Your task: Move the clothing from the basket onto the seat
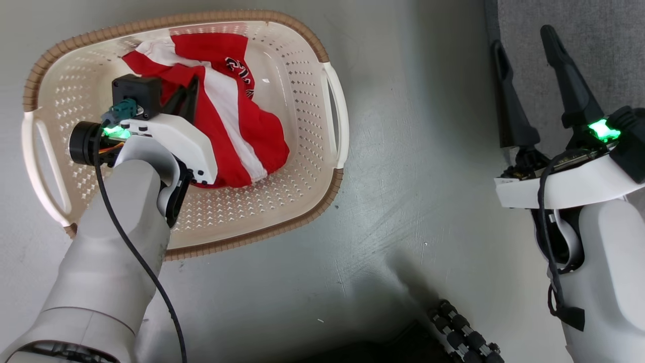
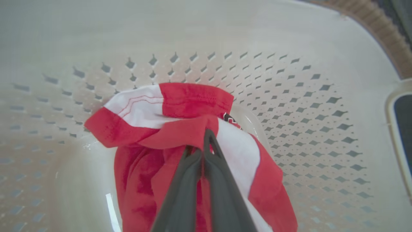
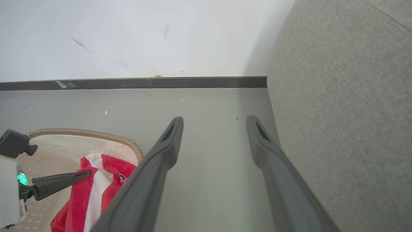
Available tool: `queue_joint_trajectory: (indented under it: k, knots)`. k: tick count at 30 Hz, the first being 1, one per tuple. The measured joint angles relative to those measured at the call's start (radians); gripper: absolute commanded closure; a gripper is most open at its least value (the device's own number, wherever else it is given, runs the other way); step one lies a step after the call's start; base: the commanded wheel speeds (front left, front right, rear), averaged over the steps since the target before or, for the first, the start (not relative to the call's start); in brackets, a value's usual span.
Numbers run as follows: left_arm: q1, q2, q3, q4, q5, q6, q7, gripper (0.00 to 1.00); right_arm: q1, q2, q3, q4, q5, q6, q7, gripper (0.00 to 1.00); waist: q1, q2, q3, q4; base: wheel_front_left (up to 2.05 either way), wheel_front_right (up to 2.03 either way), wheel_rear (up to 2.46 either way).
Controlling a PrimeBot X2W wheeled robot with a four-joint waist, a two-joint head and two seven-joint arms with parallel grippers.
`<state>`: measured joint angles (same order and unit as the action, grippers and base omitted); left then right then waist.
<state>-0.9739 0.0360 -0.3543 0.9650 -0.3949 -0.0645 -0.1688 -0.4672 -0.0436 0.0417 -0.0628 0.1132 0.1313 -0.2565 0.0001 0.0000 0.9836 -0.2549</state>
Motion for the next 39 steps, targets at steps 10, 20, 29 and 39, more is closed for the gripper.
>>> queue_joint_trajectory:
  k: [10,20,29,39]
  knots:
    - [0.026,0.0,0.021,-0.03,-0.019,-0.015,-0.061,1.0,-0.023,0.0,-0.016,0.017,-0.039,0.0,0.0,0.0,0.0,0.0,-0.049,0.031,0.0,0.0,0.0]
    - [0.085,0.001,0.03,-0.092,-0.028,-0.027,-0.079,1.0,-0.035,0.0,-0.044,0.047,-0.066,0.0,0.0,0.0,0.0,0.0,-0.128,0.072,0.0,0.0,0.0]
    - [0.153,0.0,0.03,-0.141,-0.035,-0.04,-0.081,1.0,-0.033,0.0,-0.088,0.073,-0.083,0.0,0.0,0.0,0.0,0.0,-0.203,0.099,0.0,0.0,0.0]
    - [0.239,-0.002,0.073,-0.275,-0.047,-0.045,-0.081,1.0,-0.016,0.0,-0.132,0.1,-0.106,0.0,0.0,0.0,0.0,0.0,-0.317,0.132,0.0,0.0,0.0]
